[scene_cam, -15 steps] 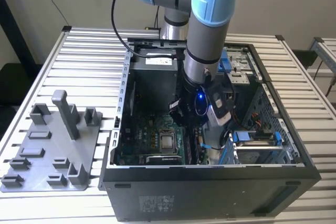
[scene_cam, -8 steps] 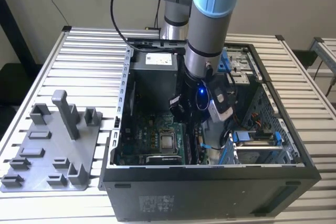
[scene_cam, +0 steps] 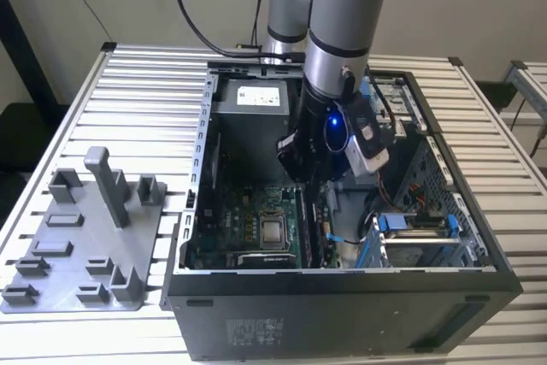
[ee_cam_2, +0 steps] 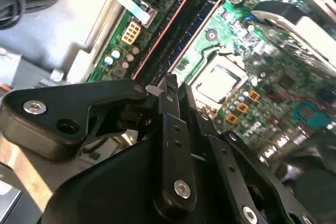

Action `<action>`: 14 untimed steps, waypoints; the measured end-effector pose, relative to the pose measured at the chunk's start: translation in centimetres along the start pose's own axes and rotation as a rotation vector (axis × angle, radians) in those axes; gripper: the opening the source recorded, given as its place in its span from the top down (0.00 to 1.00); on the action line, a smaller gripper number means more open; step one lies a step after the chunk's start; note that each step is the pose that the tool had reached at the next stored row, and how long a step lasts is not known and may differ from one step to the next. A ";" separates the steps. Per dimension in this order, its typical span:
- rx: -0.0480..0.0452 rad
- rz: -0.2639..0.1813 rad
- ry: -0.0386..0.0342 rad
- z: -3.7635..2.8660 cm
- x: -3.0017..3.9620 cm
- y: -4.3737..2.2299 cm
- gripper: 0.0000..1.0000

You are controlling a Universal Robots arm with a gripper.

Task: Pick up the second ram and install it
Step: 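Insert the second ram into the second slot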

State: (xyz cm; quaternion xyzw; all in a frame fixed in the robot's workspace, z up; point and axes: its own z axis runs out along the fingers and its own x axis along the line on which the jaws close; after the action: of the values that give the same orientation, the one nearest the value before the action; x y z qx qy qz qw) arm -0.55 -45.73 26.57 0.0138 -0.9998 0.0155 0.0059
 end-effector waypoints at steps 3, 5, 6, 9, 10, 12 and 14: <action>-0.0003 0.000 -0.0001 -0.34 0.00 -0.01 0.78; 0.0000 0.000 -0.0001 -0.35 -0.01 -0.01 0.78; 0.0001 0.000 -0.0001 -0.35 0.00 -0.01 0.78; 0.0004 0.000 0.0000 -0.35 0.00 -0.01 0.78; 0.0005 0.000 0.0000 -0.35 0.00 -0.01 0.78; 0.0006 0.000 0.0000 -0.35 0.00 -0.01 0.80; 0.0007 0.000 0.0000 -0.35 0.01 -0.01 0.89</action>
State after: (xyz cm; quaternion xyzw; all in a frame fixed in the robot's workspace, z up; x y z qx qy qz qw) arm -0.55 -45.72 26.92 0.0138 -0.9998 0.0159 0.0058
